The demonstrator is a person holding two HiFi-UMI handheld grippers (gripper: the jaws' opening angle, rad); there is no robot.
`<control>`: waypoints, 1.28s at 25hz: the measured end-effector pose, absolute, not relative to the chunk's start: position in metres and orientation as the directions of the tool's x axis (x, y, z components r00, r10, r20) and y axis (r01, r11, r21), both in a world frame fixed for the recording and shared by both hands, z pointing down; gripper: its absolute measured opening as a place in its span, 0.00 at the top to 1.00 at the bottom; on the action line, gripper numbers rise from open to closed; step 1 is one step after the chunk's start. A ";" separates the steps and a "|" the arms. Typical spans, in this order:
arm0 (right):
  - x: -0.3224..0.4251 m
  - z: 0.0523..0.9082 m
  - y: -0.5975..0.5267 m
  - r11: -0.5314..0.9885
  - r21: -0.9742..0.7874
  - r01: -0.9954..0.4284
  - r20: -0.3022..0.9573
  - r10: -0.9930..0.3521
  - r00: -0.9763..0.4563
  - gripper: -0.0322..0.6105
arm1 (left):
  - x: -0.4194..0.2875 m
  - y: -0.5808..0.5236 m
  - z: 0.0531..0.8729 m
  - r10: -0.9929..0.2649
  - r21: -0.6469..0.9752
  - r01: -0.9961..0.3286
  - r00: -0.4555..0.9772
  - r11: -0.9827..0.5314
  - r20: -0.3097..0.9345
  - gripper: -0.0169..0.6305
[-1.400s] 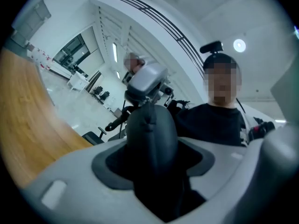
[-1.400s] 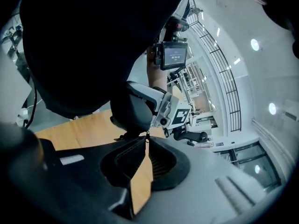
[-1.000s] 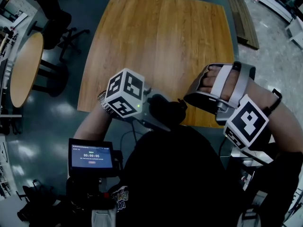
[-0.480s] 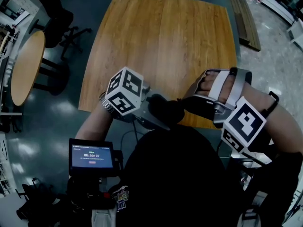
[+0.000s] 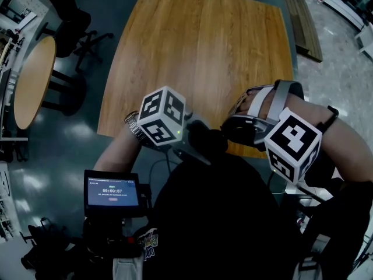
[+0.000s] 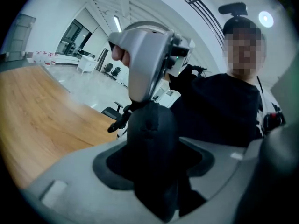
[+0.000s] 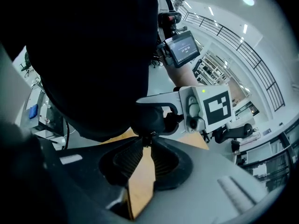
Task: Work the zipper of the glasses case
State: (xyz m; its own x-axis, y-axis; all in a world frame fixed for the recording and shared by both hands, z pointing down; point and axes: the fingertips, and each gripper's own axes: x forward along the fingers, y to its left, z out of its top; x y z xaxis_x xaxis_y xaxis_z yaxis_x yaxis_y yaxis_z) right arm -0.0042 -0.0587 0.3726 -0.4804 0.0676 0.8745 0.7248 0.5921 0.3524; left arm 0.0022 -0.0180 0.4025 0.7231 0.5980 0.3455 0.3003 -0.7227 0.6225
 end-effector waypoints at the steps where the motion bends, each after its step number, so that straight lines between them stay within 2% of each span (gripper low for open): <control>1: -0.004 0.373 -0.059 0.595 0.346 0.725 0.876 0.072 -0.476 0.86 | 0.002 -0.018 0.403 0.599 0.625 0.300 0.724 -0.721 0.343 0.56; 9: -0.006 0.372 -0.066 0.605 0.353 0.714 0.868 0.073 -0.491 0.89 | 0.004 -0.020 0.402 0.597 0.639 0.303 0.740 -0.708 0.311 0.56; 12: -0.009 0.365 -0.072 0.615 0.385 0.688 0.849 0.056 -0.526 0.94 | 0.006 -0.019 0.400 0.598 0.638 0.309 0.743 -0.705 0.301 0.56; 17: -0.013 0.368 -0.068 0.619 0.381 0.687 0.840 0.080 -0.537 0.94 | 0.006 -0.019 0.400 0.599 0.643 0.310 0.744 -0.701 0.295 0.56; 20: -0.015 0.366 -0.070 0.576 0.446 0.685 0.826 0.029 -0.563 0.94 | 0.006 -0.021 0.398 0.595 0.651 0.318 0.762 -0.689 0.257 0.57; 26: -0.015 0.343 -0.098 0.498 0.645 0.580 0.727 -0.165 -0.667 0.95 | 0.003 -0.053 0.361 0.480 0.686 0.367 0.877 -0.628 -0.030 0.58; 29: -0.009 0.340 -0.112 0.510 0.703 0.496 0.671 -0.244 -0.700 0.95 | -0.004 -0.086 0.345 0.333 0.671 0.360 0.927 -0.649 -0.175 0.58; 32: -0.013 0.346 -0.118 0.568 0.730 0.380 0.609 -0.289 -0.739 0.95 | -0.016 -0.127 0.321 0.121 0.655 0.343 0.925 -0.673 -0.360 0.58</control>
